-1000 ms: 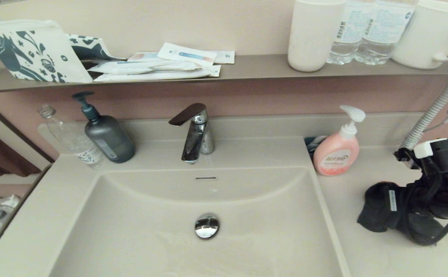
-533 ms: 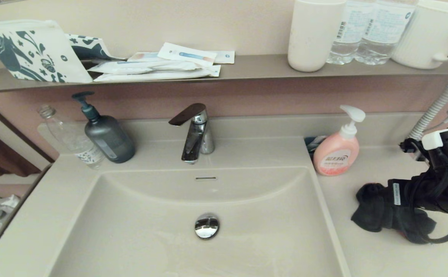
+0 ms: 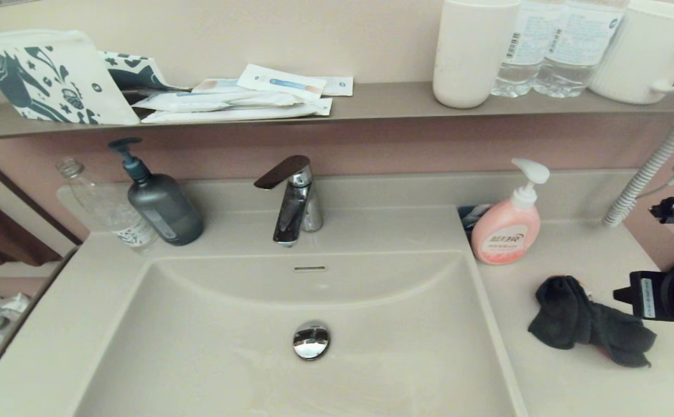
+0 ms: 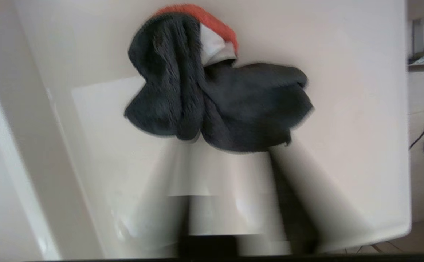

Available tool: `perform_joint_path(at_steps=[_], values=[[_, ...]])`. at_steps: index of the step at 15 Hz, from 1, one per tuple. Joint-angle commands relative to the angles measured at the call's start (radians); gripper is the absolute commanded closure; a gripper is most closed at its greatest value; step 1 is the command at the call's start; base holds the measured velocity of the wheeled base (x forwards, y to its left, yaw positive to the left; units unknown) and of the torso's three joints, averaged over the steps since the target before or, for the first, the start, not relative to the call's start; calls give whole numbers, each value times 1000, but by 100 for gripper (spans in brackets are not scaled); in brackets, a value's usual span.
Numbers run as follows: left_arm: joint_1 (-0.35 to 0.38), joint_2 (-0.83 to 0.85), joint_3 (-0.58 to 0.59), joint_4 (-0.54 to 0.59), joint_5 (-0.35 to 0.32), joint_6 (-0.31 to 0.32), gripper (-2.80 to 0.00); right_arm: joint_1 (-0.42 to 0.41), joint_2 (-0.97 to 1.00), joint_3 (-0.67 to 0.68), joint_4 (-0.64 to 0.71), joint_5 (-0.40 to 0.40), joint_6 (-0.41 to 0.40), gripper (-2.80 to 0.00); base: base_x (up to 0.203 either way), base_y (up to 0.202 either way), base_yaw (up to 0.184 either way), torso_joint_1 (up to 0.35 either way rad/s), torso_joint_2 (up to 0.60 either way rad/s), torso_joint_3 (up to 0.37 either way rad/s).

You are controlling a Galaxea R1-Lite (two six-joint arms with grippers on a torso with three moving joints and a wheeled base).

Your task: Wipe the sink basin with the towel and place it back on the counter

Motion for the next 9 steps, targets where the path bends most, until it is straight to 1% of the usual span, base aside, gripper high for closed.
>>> perform_joint_path(at_steps=[1, 4, 6, 7, 9], values=[[0, 1, 0, 0, 1, -1, 0, 0, -62, 4, 15, -2, 1, 0, 0, 0, 0, 0, 0, 0], [0, 1, 0, 0, 1, -1, 0, -6, -165, 8, 90, -7, 0, 0, 0, 0, 0, 0, 0, 0], [0, 1, 0, 0, 1, -1, 0, -35, -259, 21, 156, -13, -6, 0, 0, 0, 0, 0, 0, 0], [0, 1, 0, 0, 1, -1, 0, -54, -298, 30, 180, -30, -18, 0, 0, 0, 0, 0, 0, 0], [0, 1, 0, 0, 1, -1, 0, -96, -386, 46, 201, -115, -59, 0, 0, 0, 0, 0, 0, 0]])
